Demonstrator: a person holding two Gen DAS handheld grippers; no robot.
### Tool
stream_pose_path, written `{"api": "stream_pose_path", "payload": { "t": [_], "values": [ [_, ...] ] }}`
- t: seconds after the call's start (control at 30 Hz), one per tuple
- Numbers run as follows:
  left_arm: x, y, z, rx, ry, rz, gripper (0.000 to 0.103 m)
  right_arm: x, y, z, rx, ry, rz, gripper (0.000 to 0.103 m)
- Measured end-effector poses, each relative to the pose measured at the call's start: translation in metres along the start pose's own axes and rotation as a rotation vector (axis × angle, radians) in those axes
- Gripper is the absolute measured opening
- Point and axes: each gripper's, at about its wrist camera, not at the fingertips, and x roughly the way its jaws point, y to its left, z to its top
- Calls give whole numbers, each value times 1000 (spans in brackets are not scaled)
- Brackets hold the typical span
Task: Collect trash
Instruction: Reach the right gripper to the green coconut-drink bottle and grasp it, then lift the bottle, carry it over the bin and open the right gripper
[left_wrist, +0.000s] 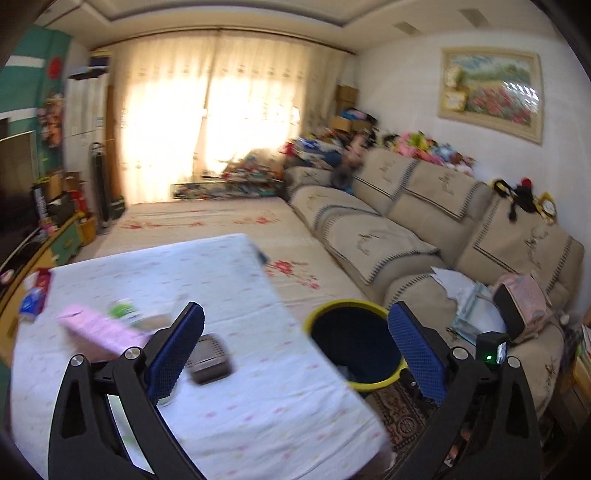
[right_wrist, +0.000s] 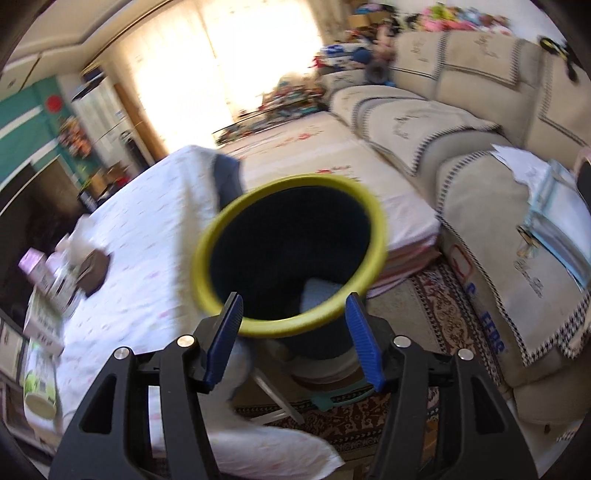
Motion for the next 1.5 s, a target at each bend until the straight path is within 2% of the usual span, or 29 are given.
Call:
{"api": "stream_pose_path", "payload": {
  "t": [0.17, 0.27, 0.43, 0.5, 0.6, 0.7, 0.8, 1.07, 1.13, 1.2, 1.5],
  "values": [
    [-69, 74, -32, -77, -60, 210, 98, -2, 71, -9, -136, 25, 133, 56],
    [-101, 111, -53, -122, -79, 316, 98, -10, 125, -21, -239, 45, 296, 56],
    [-142, 174, -90, -221, -111, 418, 98, -32, 200, -41, -421, 48, 517, 56],
    [-151, 194, -102, -257, -110, 438, 98, -46, 221, -52, -495, 20, 571, 57],
    [-163, 221, -122, -311, -104, 448, 98, -54, 248, -69, -613, -15, 578, 70],
    [-170, 233, -136, -358, -106, 448, 98, -49, 262, -87, -674, 19, 585, 70],
    [-175, 241, -144, -380, -106, 449, 98, -35, 269, -105, -703, 35, 516, 70],
    [-173, 239, -148, -387, -98, 451, 98, -12, 268, -118, -696, 72, 506, 70],
    [-171, 235, -147, -378, -96, 450, 98, -10, 269, -119, -699, 65, 506, 66],
    [-168, 231, -145, -365, -95, 449, 98, -7, 269, -117, -693, 71, 508, 51],
    [-159, 223, -143, -347, -78, 444, 98, -43, 258, -95, -662, -36, 548, 50]
  ]
}}
